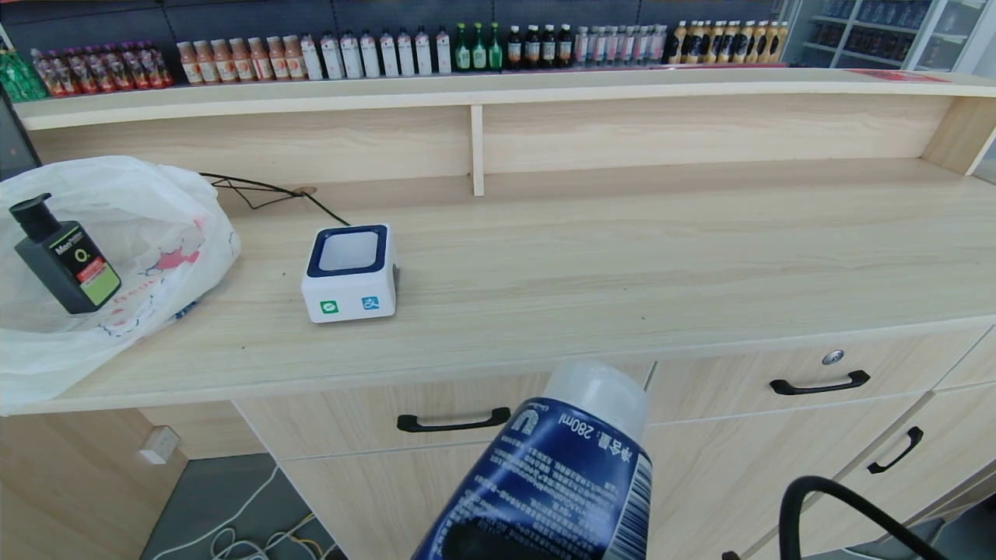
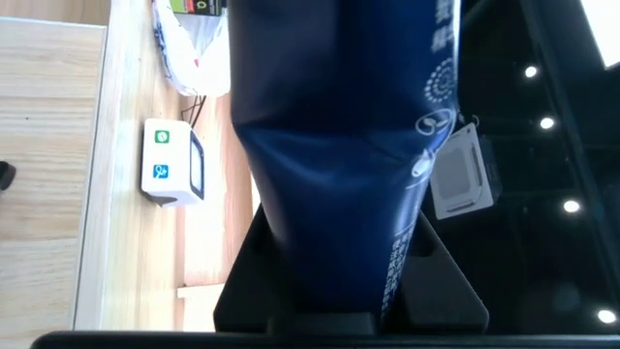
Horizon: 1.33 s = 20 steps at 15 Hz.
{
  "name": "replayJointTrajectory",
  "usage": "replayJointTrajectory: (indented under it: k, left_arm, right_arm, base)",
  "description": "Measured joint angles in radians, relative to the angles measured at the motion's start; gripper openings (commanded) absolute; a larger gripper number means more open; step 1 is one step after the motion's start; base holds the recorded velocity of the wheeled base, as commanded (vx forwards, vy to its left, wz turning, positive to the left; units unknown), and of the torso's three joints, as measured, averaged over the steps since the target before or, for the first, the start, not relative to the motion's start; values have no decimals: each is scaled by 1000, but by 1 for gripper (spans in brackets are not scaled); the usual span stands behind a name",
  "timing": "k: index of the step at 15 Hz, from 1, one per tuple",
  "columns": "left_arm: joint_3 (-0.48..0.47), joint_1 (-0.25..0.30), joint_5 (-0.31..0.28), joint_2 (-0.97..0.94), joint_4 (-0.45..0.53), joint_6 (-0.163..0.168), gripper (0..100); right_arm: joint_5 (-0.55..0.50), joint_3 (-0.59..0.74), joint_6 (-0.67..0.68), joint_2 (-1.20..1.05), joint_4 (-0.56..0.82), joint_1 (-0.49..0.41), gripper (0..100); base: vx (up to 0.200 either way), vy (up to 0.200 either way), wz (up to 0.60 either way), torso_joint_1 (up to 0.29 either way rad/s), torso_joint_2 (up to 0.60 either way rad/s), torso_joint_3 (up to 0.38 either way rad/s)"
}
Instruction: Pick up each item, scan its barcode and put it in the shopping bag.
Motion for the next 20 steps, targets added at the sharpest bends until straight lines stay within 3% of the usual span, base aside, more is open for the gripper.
replayJointTrajectory:
  k: [2, 13, 18, 20]
  left_arm:
    - [0, 0, 0, 0, 0, 0, 100]
    - [0, 0, 0, 0, 0, 0, 100]
    - [0, 0, 0, 0, 0, 0, 100]
    - [0, 0, 0, 0, 0, 0, 100]
  right_arm:
    - [-1, 15, 59, -10, -1, -16, 0]
    - [-1, 216, 712, -80, 0, -93, 0]
    - [40, 250, 1044, -116, -1, -148, 0]
    - [28, 254, 1262, -103, 1, -154, 0]
  base:
    - [0, 0, 0, 0, 0, 0]
    - [0, 0, 0, 0, 0, 0]
    - [0, 0, 0, 0, 0, 0]
    - [0, 0, 0, 0, 0, 0]
